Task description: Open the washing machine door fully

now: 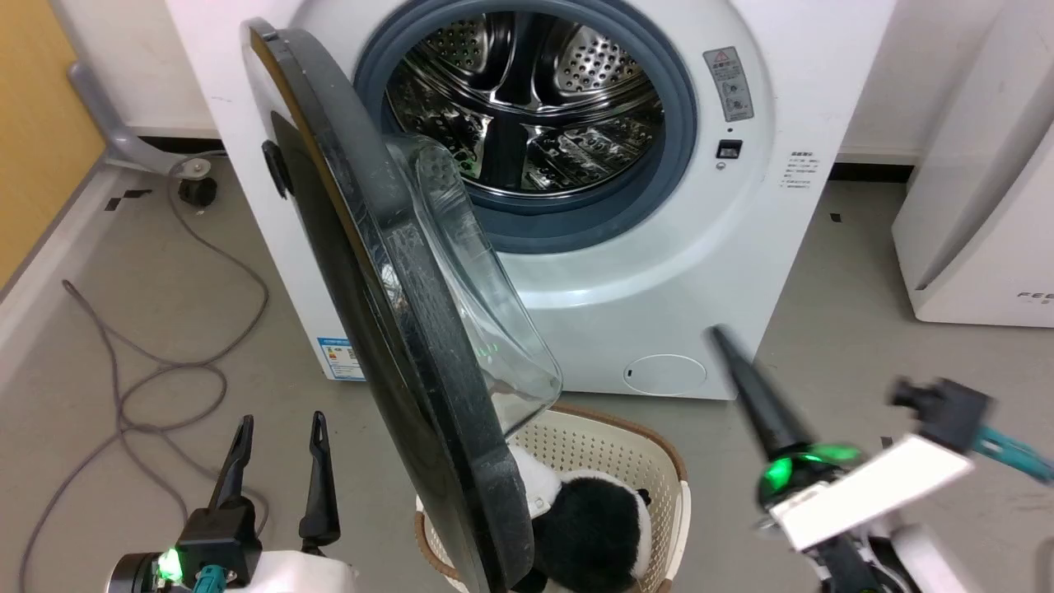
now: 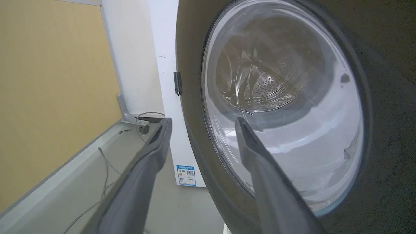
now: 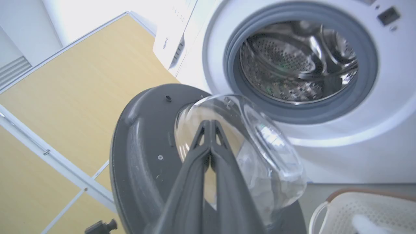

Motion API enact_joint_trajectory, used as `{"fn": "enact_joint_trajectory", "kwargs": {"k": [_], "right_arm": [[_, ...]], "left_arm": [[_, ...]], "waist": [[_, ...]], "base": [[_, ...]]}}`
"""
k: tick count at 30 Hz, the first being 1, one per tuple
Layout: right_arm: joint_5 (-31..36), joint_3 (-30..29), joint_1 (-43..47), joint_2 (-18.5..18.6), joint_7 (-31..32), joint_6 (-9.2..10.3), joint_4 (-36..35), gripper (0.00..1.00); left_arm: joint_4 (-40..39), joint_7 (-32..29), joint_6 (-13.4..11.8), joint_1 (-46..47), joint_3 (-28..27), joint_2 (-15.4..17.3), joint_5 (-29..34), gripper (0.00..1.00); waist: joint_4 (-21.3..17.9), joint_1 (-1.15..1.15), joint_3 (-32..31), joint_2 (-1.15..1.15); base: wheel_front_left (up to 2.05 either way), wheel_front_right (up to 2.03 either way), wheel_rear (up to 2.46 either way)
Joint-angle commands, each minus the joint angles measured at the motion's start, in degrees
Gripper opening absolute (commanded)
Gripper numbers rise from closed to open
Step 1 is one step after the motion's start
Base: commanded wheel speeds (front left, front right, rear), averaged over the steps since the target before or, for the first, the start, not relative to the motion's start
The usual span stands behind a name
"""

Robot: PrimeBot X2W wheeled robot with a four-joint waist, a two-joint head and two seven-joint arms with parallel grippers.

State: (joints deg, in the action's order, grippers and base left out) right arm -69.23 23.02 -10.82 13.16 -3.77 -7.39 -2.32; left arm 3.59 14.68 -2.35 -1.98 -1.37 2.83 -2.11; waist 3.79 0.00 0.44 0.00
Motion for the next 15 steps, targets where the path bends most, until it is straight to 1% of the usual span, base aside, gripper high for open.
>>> {"fn": "enact_joint_trajectory", "kwargs": {"k": [1, 2, 4, 7, 11, 14, 15], "right_arm": [[2.17, -0.12, 0.17, 0.95, -2.36, -0.1, 0.22, 0.0], [4.58, -0.14, 0.2, 1.54, -5.63, -0.1, 0.71, 0.0], [9.88, -0.79, 0.09, 2.76, -9.62, -0.1, 1.58, 0.0], [19.81, -4.31, 0.38, 2.8, -11.1, -0.1, 2.57, 0.0], [36.38, -12.87, 2.3, -0.81, -11.19, -0.1, -0.12, 0.0], [51.81, -16.32, 4.34, -1.77, -11.2, -0.1, -2.86, 0.0], [55.33, -17.32, 5.32, -2.85, -11.21, -0.1, -3.38, 0.0]], "left_arm": [[-0.13, 0.32, -0.02, -0.57, -0.25, 0.05, 0.34, 1.0], [-0.16, 0.32, -0.02, -0.58, -0.3, 0.05, 0.36, 1.0], [-0.24, 0.32, -0.04, -0.66, -0.38, 0.05, 0.39, 1.0], [-0.45, 0.32, -0.19, -0.92, -0.51, 0.05, 0.35, 1.0], [-0.6, 0.32, -0.25, -0.97, -0.63, 0.05, 0.2, 1.0], [-0.63, 0.32, -0.18, -0.78, -0.56, 0.05, 0.14, 1.0], [-0.66, 0.32, -0.19, -0.74, -0.55, 0.05, 0.12, 1.0]], "waist": [[-0.15, 0.0, -0.02, 0.0], [-0.27, 0.0, -0.05, 0.0], [-0.56, 0.0, -0.14, 0.0], [-1.07, 0.0, -0.22, 0.0], [-1.52, 0.0, 0.03, 0.0], [-1.54, 0.0, 0.25, 0.0], [-1.54, 0.0, 0.29, 0.0]], "base": [[0.0, 0.0, 0.0], [0.0, 0.0, 0.0], [0.0, 0.0, 0.0], [0.0, 0.0, 0.0], [0.0, 0.0, 0.0], [0.0, 0.0, 0.0], [0.0, 0.0, 0.0]]}}
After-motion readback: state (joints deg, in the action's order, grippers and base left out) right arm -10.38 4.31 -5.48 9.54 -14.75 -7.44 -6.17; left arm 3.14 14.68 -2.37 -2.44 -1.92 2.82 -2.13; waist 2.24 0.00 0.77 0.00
